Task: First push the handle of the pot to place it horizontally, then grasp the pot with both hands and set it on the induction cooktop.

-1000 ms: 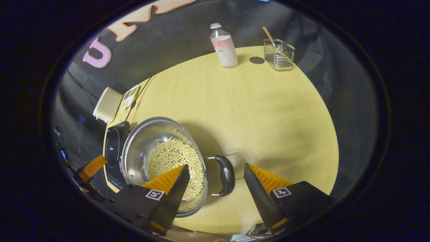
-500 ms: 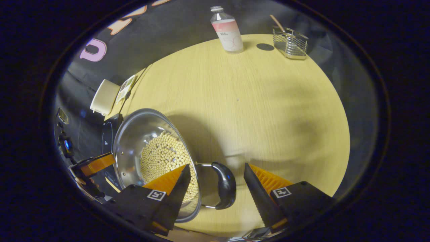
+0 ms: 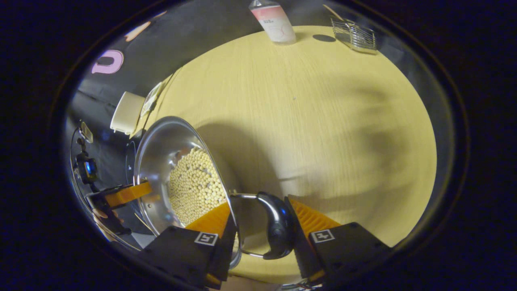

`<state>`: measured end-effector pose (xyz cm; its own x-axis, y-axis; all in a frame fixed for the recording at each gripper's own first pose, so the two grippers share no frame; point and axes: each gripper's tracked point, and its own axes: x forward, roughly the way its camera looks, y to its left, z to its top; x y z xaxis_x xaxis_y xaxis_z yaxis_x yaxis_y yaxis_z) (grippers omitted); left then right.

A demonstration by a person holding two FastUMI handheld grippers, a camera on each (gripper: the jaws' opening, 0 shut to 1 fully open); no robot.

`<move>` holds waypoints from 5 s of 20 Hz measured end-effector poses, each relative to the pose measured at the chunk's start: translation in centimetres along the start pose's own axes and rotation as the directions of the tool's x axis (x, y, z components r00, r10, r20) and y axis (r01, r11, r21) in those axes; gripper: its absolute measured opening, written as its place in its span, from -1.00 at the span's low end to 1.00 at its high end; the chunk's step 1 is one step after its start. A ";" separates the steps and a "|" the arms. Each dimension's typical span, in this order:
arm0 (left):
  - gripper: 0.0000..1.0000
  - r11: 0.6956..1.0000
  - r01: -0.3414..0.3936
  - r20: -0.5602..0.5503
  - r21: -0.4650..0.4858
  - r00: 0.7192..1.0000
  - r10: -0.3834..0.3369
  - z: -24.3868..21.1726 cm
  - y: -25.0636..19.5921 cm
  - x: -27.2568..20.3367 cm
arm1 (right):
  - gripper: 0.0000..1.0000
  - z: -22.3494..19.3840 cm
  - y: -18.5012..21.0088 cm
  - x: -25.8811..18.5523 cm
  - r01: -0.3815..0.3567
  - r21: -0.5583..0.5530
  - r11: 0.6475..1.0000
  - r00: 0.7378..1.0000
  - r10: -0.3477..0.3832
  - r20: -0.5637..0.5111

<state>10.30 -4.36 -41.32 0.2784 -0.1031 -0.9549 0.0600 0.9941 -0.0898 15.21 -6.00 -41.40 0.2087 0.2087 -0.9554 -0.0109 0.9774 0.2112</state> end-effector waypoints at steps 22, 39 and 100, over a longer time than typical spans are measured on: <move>0.18 0.999 0.022 -0.036 0.035 0.999 -0.021 -4.5 -1.7 -3.8 | 0.19 -4.5 -1.2 -5.1 0.060 0.031 0.998 0.997 -0.062 0.049; 0.14 0.981 0.052 0.001 0.185 0.999 -0.053 -1.7 10.7 -10.3 | 0.07 -9.8 13.4 -5.9 0.073 0.154 0.985 0.992 -0.088 0.091; 0.99 0.956 -0.291 0.668 0.020 0.716 0.204 13.6 26.5 -24.0 | 0.82 4.4 34.2 -13.2 0.010 -0.074 0.997 0.642 0.050 0.765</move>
<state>18.25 24.06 -16.94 0.8519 0.1072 -0.5127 -0.0043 0.9802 0.1978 16.38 24.52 -20.62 0.8813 0.1576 -0.4454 -0.0813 0.9793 0.1855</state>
